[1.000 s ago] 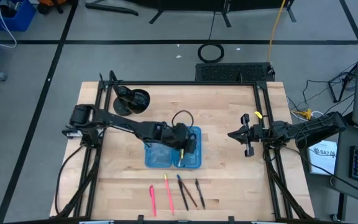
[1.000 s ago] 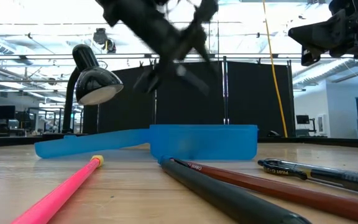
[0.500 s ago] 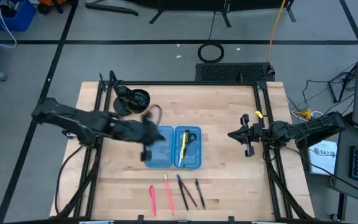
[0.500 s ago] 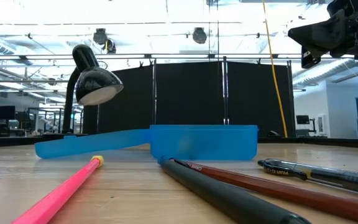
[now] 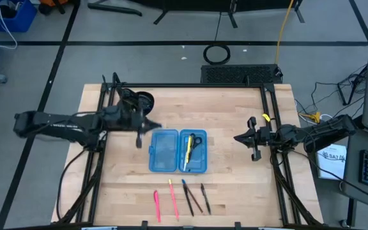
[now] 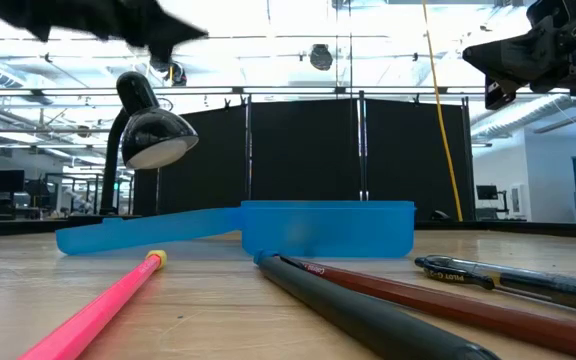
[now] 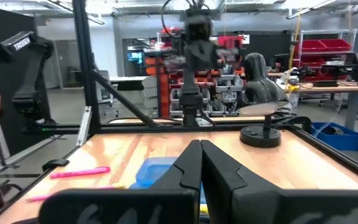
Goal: Pick & place school supplies into a supply box
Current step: Put the black transparent pen into the blue supply box
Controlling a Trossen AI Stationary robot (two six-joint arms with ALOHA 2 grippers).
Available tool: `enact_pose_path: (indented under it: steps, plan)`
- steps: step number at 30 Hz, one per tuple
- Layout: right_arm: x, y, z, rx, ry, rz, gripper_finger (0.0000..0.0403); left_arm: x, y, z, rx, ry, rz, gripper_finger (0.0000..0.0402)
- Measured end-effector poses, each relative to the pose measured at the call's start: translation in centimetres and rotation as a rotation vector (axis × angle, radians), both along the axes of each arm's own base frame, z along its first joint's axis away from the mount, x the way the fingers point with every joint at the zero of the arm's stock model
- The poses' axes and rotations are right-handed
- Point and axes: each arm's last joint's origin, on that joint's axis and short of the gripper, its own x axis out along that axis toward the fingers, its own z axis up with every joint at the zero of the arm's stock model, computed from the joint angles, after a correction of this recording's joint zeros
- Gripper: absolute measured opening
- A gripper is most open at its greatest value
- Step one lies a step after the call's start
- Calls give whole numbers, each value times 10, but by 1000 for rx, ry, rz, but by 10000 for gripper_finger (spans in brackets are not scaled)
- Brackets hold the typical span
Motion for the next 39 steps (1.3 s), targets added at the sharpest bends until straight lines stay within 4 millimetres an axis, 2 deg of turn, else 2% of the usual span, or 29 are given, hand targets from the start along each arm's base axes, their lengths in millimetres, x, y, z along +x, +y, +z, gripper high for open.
enact_pose_path:
  steps: [2, 4, 9, 15, 20, 24, 26, 28, 31, 34, 39]
  plan:
    - [1, -1, -2, 6, 22, -34, 0, -12, 9, -9, -62, -15, 53, 2]
    - [2, -2, -5, 20, 55, -69, 0, -23, 9, -15, -110, -40, 106, 2]
    - [4, -3, -11, 16, 112, -148, 0, -49, 0, -50, -19, -4, 233, 1]
    - [6, -3, -14, 9, 141, -162, 0, -76, -7, -64, 8, -281, 12, 1]
    - [7, -3, -14, -65, 142, -171, 0, -82, -7, -84, -63, -225, -4, 1]
    - [8, -3, 1, 28, -5, -158, 0, -81, -5, -87, -78, -195, 56, 6]
    - [11, 1, -2, 16, 43, -136, 0, -80, -3, -90, -56, -168, 98, 14]
    - [19, 6, 15, 23, 68, -140, 0, -79, -2, -90, -32, -163, 136, 22]
    - [40, 19, 51, 55, 103, -138, 0, -79, -1, -89, 7, -172, 189, 25]
    - [74, 42, 73, -6, 267, -106, 0, -79, 0, -86, 23, -201, 223, 22]
    - [130, 82, 109, -53, 565, -223, 0, -79, 1, -87, 23, -198, 228, 11]
